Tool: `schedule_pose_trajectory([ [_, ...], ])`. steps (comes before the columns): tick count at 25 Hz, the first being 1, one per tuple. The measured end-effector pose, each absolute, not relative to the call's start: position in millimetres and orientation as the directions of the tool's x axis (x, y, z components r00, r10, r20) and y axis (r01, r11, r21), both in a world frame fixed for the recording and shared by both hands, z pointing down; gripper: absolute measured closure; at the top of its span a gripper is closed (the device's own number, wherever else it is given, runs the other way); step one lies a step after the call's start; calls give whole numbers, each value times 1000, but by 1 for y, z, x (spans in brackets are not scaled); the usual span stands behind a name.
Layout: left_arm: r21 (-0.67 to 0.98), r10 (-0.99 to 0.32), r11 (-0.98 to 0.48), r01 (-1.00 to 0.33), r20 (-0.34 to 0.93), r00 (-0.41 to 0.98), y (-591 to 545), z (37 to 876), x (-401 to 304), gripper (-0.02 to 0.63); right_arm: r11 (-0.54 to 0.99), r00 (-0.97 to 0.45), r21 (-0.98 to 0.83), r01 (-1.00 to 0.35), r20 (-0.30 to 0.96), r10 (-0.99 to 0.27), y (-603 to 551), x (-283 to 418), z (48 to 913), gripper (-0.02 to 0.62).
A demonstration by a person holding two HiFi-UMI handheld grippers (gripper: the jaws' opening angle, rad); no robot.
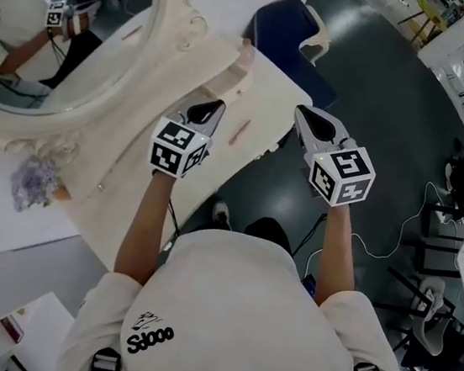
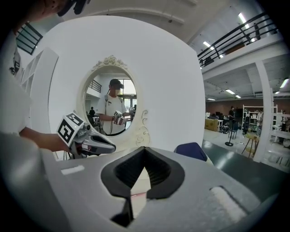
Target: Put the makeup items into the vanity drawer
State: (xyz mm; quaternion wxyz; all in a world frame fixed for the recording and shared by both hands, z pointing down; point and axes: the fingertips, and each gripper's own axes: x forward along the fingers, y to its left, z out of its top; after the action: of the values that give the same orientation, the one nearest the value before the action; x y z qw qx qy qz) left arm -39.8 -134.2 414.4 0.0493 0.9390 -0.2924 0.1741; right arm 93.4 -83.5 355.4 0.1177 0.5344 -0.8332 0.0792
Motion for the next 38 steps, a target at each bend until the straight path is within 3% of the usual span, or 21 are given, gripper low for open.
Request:
schedule_pose_trajectory([
  [5, 25, -498, -825, -564, 441, 747, -151, 457, -36, 586, 438, -418, -22, -898, 346, -840, -103, 87, 382, 592],
  [7, 42, -481, -822, -568, 484, 731, -156, 478, -33, 531, 451, -433, -42, -891, 373, -821, -109, 86, 396, 592],
  [26, 113, -254, -826, -552, 800, 544, -155, 666, 22, 460, 542, -519, -129, -831, 531, -670, -182, 137, 491, 592],
  [38, 81, -278, -783, -617, 841, 463, -159, 687, 20, 534, 603, -575, -164, -781, 568, -589, -205, 141, 512, 592],
])
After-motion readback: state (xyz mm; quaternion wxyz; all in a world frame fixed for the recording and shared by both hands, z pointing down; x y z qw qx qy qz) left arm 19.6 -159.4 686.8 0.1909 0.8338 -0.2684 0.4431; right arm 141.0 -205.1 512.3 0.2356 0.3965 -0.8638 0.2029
